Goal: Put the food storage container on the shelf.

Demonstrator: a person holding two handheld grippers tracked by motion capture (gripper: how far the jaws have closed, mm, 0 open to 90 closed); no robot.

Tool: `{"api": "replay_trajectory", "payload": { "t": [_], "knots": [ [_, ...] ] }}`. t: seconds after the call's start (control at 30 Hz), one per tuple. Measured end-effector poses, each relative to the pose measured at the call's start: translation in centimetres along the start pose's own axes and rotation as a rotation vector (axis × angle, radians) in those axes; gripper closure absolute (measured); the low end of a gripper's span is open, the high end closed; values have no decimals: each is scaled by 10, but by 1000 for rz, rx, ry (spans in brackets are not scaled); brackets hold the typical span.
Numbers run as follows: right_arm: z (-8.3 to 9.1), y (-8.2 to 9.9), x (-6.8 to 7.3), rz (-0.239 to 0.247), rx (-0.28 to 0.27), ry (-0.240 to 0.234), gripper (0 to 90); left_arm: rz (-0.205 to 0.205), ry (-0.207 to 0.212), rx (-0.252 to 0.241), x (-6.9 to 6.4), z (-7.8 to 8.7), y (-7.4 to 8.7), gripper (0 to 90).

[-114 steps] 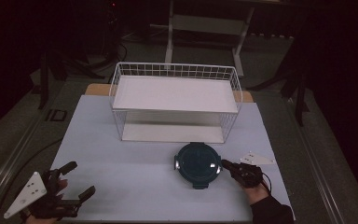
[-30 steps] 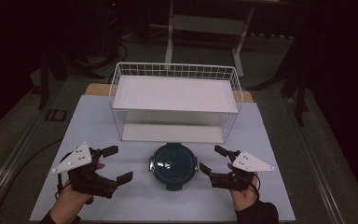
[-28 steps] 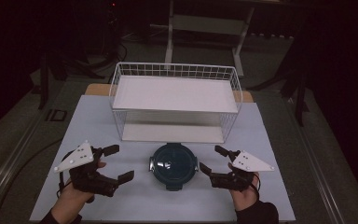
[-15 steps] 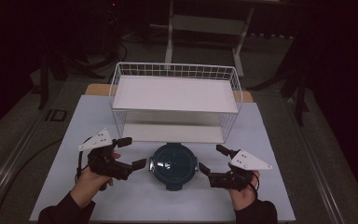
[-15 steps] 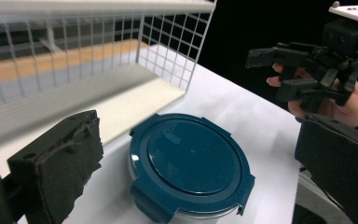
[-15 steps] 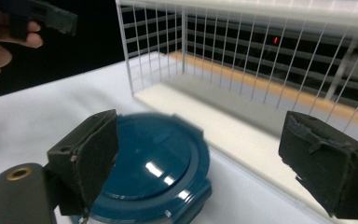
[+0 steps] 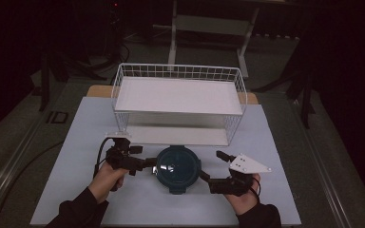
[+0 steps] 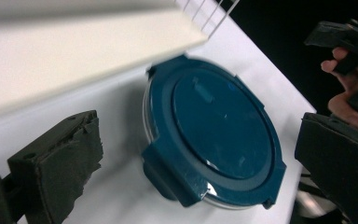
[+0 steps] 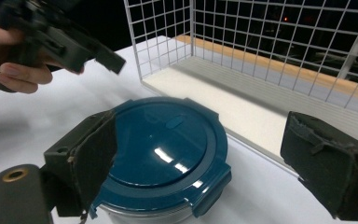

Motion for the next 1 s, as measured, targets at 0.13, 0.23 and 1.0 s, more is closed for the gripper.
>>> {"api": "replay_trajectory", "payload": {
  "t": [0.13,0.23,1.0],
  "knots": [
    [-3,3,1,-7,16,-7,109,68,-3,86,8,-13,11,7],
    [-3,4,2,-8,21,-12,109,105,-9,134,10,-17,16,14],
    [-5,11,1,-64,45,-45,111,328,93,305,9,-33,34,490]
  ]
}}
Point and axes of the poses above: each handheld gripper's, and its own axes: z roughly backward along the jaws, y roughly out of its underside, x roughly to its left, the point moved 9 cm from there along -z, roughly forward along the jaws, and after that the axes turned 15 degrees about -y, right-handed, at the moved point
